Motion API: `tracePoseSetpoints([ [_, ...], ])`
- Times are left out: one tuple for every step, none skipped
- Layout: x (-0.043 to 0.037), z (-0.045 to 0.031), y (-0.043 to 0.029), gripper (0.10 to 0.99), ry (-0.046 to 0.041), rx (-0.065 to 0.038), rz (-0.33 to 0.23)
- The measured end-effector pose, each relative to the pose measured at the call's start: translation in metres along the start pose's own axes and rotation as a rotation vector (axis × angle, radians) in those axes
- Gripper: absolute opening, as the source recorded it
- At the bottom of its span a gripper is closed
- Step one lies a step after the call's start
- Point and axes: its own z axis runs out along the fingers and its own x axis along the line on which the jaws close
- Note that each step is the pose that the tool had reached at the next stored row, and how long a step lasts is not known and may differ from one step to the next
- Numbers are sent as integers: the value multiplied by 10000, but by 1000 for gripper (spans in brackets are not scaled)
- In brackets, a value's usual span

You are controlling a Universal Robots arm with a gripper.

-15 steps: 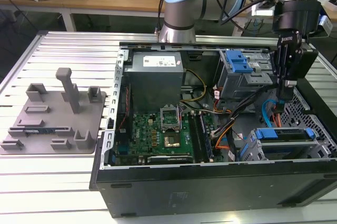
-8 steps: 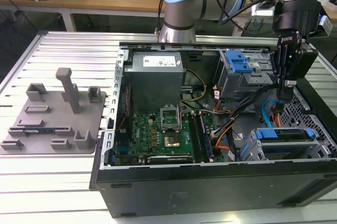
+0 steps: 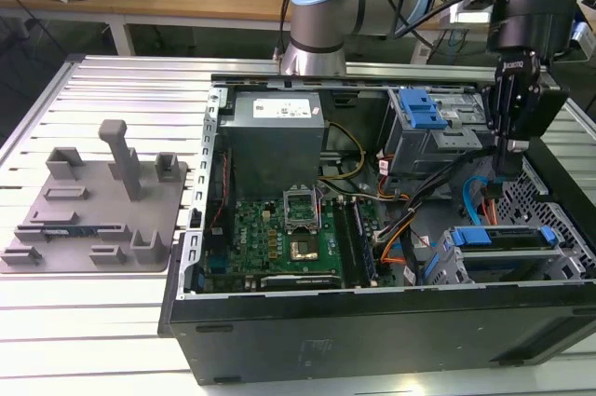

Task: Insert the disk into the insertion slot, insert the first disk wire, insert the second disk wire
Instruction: 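Insert the first disk wire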

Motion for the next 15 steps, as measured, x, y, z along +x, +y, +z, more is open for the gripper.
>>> tracePoseSetpoints([
  [33,11,-5,169,-189,-25,-1],
  [63,20,-9,169,-354,-47,-2],
  [103,29,-14,169,-533,-71,-3],
  [121,33,-17,169,-611,-81,-4],
  [140,37,-19,169,-688,-92,-4],
  [176,44,-24,169,-787,-106,-5],
  [218,59,-31,169,-869,-117,-6],
  [254,72,-35,169,-926,-125,-6],
  [306,94,-43,169,-989,-133,-7],
  [352,121,-49,169,-1020,-138,-7],
  [403,152,-56,169,-1046,-141,-7],
  [447,180,-62,169,-1072,-145,-7],
  [478,199,-67,169,-1089,-147,-7],
  [511,220,-71,169,-1119,-151,-7],
  [548,245,-77,169,-1229,-166,-9],
])
